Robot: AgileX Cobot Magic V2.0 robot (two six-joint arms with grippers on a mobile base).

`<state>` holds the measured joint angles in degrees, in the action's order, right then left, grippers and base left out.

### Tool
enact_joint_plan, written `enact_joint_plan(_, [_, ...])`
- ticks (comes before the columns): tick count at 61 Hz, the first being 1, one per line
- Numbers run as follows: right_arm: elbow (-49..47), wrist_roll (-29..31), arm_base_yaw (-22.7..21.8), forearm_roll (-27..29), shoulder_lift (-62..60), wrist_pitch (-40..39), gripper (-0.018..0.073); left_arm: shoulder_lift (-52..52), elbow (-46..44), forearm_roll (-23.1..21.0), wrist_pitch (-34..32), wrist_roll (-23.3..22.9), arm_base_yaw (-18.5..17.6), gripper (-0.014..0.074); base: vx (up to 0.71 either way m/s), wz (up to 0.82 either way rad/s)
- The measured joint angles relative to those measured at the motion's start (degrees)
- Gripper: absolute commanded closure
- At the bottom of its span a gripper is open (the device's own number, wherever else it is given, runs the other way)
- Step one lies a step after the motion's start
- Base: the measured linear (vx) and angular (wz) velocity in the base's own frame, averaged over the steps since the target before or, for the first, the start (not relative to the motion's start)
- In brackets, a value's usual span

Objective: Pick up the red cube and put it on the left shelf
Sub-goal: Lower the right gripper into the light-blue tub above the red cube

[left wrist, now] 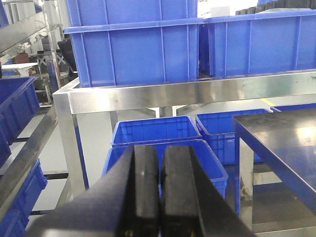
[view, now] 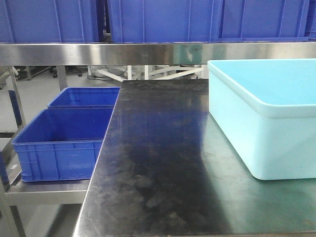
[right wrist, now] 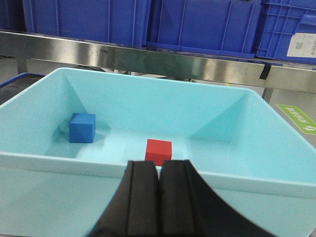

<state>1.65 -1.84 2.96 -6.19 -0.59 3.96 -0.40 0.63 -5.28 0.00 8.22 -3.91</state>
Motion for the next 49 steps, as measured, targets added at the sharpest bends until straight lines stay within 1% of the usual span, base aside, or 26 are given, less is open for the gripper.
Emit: enact_joint_plan(49, [0.0,0.0,0.0,0.0,0.0,0.0,0.051,0.0,0.0,0.0,0.0,0.0,0.0,0.0491,0.0,0.0])
